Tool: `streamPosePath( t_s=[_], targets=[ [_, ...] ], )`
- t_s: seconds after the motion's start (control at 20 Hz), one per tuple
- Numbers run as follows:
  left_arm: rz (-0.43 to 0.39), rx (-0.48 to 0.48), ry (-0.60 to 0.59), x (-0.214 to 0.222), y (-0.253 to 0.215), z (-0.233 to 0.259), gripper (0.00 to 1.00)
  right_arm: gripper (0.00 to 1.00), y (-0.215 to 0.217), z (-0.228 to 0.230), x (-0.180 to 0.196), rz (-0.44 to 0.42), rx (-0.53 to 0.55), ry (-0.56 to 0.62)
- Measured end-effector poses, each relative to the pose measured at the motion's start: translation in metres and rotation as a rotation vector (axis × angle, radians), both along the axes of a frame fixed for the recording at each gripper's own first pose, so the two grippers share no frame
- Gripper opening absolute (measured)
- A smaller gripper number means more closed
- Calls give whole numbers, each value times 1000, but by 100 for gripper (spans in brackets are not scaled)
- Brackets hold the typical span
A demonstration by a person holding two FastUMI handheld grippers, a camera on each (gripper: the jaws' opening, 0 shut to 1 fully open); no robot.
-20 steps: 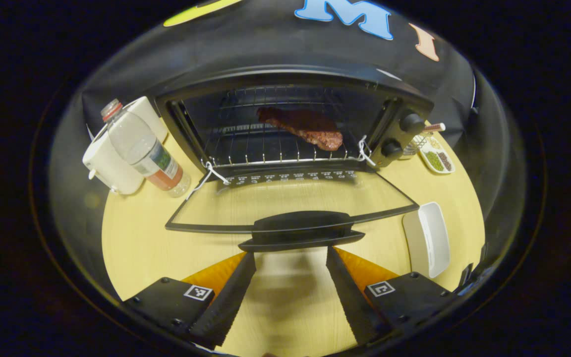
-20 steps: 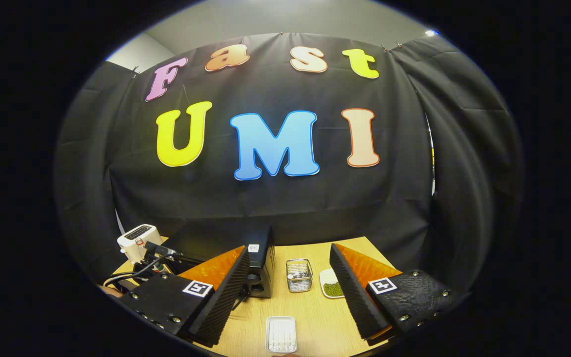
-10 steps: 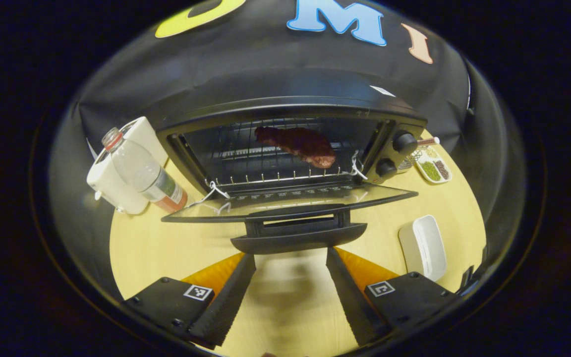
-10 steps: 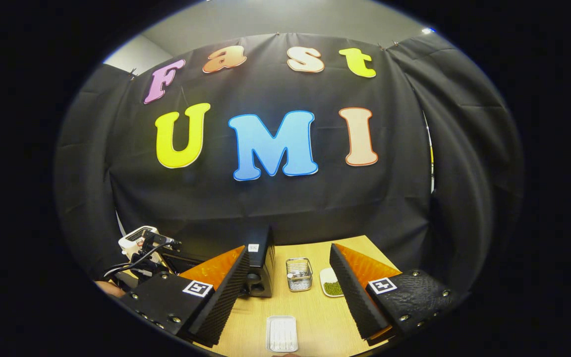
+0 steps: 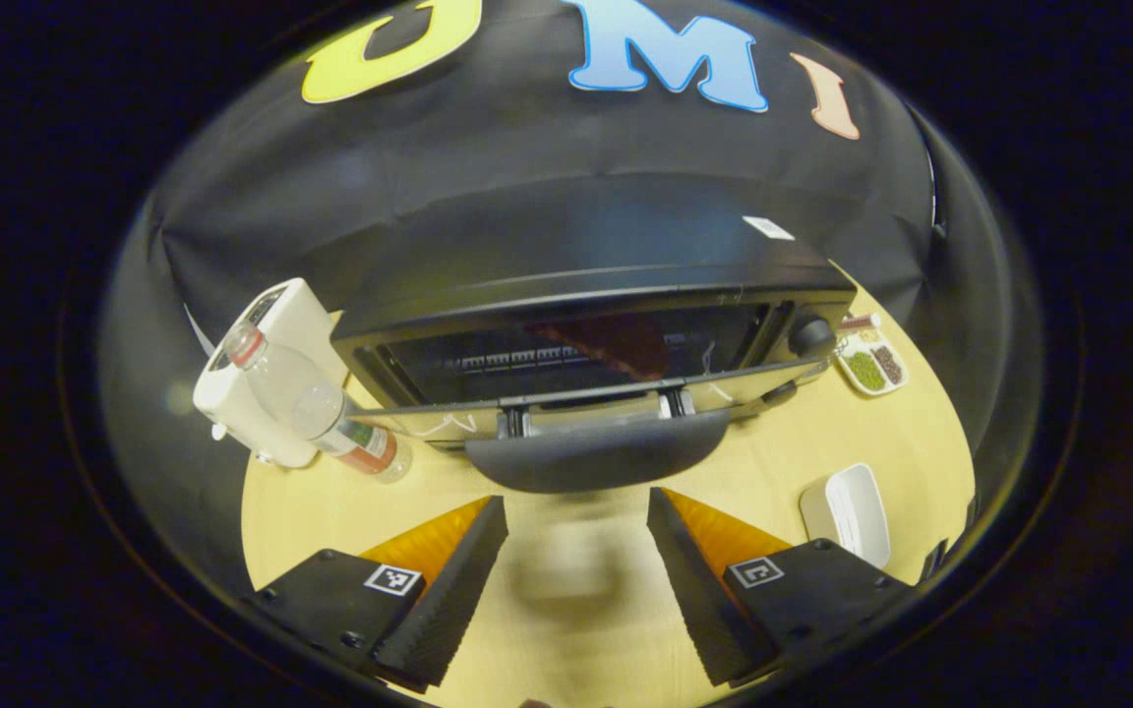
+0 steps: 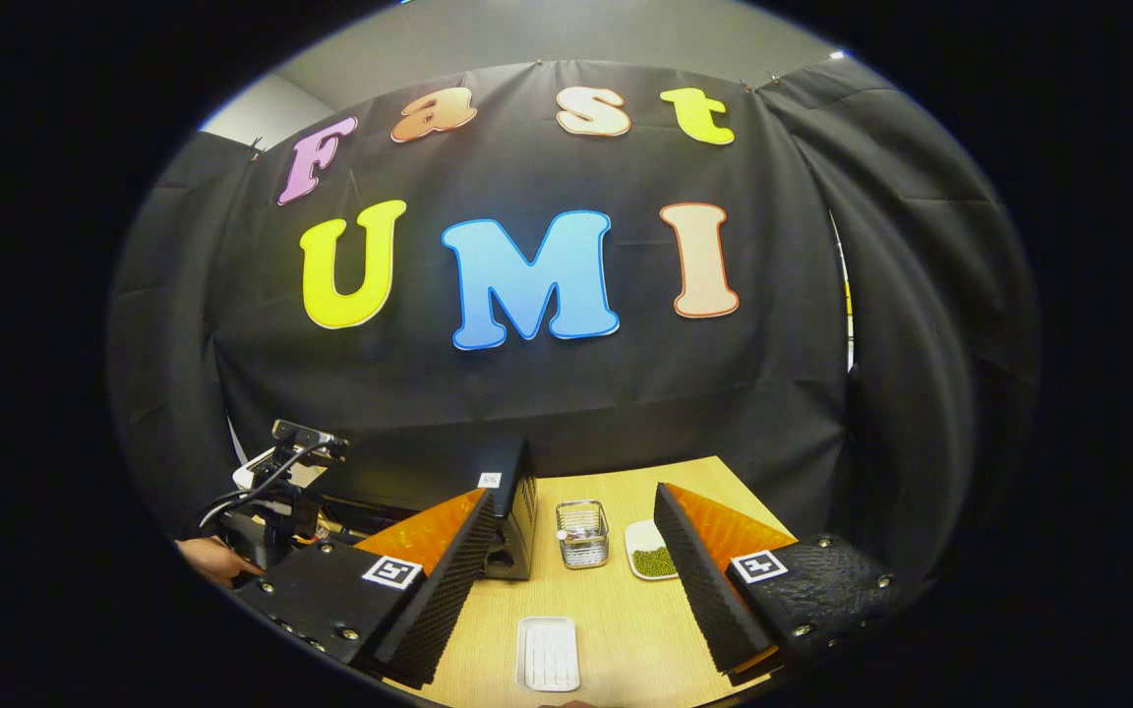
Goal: Open the electric oven with the left hand, put the food in, and close the electric oven.
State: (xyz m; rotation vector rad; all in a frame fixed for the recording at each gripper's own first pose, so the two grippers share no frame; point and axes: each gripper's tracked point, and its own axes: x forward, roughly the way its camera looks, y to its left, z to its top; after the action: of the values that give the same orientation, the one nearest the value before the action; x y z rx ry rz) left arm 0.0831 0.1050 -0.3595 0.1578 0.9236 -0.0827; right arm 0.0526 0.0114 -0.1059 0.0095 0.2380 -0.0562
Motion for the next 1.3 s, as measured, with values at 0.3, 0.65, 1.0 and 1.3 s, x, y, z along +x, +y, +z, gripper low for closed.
streamPosePath(
  t_s=[0.3, 0.65, 1.0, 1.3],
  targets=[
    [-18, -20, -305, 7, -28, 91, 97, 99, -4, 3, 2, 60, 15, -1],
    [45, -51, -709, -36, -47, 263, 100, 99, 2, 75, -1, 144, 45, -148],
    [4, -136, -883, -69, -65, 363, 100, 98, 13, 127, -23, 96, 59, -232],
    [-21, -183, -886, -90, -45, 367, 94, 98, 28, 139, -49, 57, 35, -249]
  ],
)
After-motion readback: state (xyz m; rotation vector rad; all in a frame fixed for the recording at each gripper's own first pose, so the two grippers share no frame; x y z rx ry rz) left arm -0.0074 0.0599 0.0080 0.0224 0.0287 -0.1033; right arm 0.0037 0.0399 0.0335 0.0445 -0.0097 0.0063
